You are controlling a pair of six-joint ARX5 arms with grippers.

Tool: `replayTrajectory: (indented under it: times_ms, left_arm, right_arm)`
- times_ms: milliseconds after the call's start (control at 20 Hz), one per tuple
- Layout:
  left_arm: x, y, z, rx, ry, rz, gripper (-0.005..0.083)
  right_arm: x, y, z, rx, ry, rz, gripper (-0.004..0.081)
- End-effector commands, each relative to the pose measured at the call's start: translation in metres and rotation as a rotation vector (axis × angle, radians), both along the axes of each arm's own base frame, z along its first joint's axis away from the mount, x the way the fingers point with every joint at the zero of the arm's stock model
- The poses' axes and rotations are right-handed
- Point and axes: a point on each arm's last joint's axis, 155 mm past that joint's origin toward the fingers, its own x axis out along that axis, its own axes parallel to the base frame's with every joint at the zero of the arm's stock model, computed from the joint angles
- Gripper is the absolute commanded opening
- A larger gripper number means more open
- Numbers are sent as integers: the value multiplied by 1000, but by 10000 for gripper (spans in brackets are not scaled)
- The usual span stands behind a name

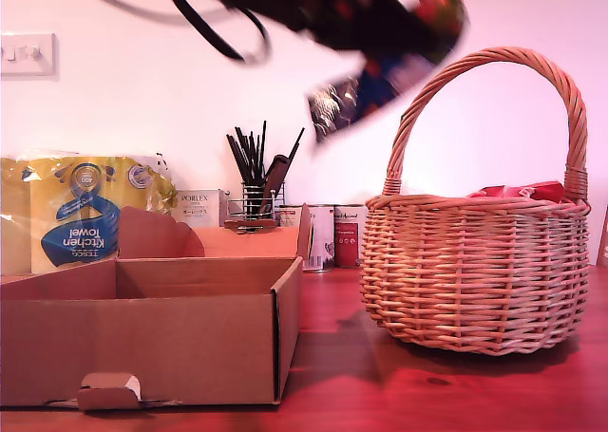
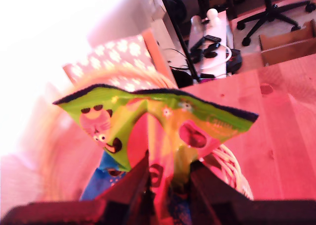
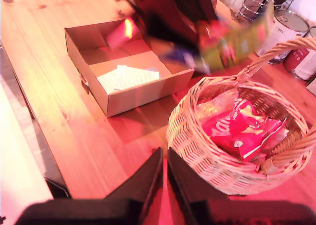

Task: Move the bags of Easter eggs from the cardboard box on the left into the woven basket on the right side.

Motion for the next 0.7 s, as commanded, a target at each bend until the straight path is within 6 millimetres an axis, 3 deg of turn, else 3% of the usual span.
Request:
replayTrajectory:
  times_ms: [0,350,650]
  left_arm:
    - [7,-16,10,-35,-17,-9,23]
    - [35,-65,-4,-35,1,-25,24]
    - [42,-71,-49,48,75,-16,24]
  right_arm:
    - [0,-1,2,-3,-8,-3,-13]
    - [0,-5,2,-12,-20,-15,-13]
    - [0,-5,2,-13,-21,-14,-13]
